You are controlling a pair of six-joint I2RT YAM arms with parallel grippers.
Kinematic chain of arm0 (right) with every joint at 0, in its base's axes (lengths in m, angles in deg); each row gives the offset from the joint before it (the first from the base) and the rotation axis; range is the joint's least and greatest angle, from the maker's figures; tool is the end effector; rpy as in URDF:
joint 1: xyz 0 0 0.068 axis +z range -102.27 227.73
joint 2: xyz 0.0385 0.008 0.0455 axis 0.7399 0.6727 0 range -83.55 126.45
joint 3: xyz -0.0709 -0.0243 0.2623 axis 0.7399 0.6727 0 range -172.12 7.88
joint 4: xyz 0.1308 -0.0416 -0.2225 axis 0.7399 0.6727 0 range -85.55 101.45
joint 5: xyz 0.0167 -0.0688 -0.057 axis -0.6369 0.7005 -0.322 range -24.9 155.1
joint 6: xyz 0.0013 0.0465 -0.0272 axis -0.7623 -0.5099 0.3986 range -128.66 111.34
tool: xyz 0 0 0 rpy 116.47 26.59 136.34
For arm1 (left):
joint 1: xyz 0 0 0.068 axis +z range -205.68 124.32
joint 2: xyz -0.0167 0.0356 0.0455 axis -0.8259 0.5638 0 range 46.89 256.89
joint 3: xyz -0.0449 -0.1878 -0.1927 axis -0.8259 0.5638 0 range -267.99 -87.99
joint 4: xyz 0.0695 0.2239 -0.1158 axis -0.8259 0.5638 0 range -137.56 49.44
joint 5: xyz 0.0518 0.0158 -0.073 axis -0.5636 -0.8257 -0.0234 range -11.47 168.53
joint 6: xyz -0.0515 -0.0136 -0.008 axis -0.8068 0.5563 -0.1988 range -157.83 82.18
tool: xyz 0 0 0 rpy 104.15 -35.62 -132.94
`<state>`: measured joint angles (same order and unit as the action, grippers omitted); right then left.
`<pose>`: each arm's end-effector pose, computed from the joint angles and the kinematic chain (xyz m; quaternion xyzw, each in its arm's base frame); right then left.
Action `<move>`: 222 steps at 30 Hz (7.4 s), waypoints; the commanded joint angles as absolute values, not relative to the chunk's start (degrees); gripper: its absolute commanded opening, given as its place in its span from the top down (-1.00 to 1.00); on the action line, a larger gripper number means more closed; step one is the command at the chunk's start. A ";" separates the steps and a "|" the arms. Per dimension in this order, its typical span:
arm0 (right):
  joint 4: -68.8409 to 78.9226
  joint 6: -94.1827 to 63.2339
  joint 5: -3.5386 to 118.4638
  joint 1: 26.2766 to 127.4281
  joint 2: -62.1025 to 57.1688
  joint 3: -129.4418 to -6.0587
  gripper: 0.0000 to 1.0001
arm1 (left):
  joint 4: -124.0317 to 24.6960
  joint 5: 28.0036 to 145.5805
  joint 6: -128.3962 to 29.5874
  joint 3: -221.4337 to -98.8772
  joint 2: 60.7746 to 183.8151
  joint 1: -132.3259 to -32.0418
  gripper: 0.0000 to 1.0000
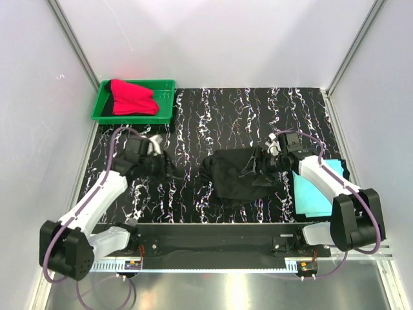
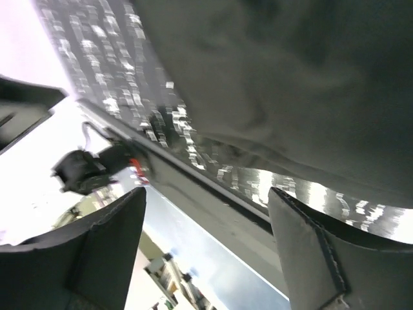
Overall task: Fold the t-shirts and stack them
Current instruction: Flatten the tshirt out
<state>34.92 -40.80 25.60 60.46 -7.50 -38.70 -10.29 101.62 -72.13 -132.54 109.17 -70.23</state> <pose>0.2387 0.0771 0.2136 0.0668 0.9107 0.3948 0.1011 0.1999 -0.0663 0.2424 -0.1010 0.9309 -0.2956 0.1893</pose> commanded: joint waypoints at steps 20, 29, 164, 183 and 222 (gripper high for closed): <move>45.32 -47.76 49.54 61.35 -9.98 -30.97 -0.49 | -27.96 104.81 -74.39 -146.95 144.18 -100.42 0.03; 43.21 -49.09 58.60 61.35 -7.44 -30.79 -0.29 | -28.67 101.73 -75.18 -149.51 148.22 -100.42 -0.11; 49.62 -29.76 49.54 70.57 11.54 -68.92 -0.71 | -2.30 75.28 -62.17 -156.54 125.55 -113.08 1.00; 46.02 -19.56 57.54 76.45 5.47 -55.83 -0.69 | -0.37 82.66 -59.10 -164.01 128.62 -102.71 1.00; 45.23 -21.66 89.80 77.26 -25.27 -72.09 1.00 | 11.24 60.52 -56.37 -187.74 103.85 -89.87 1.00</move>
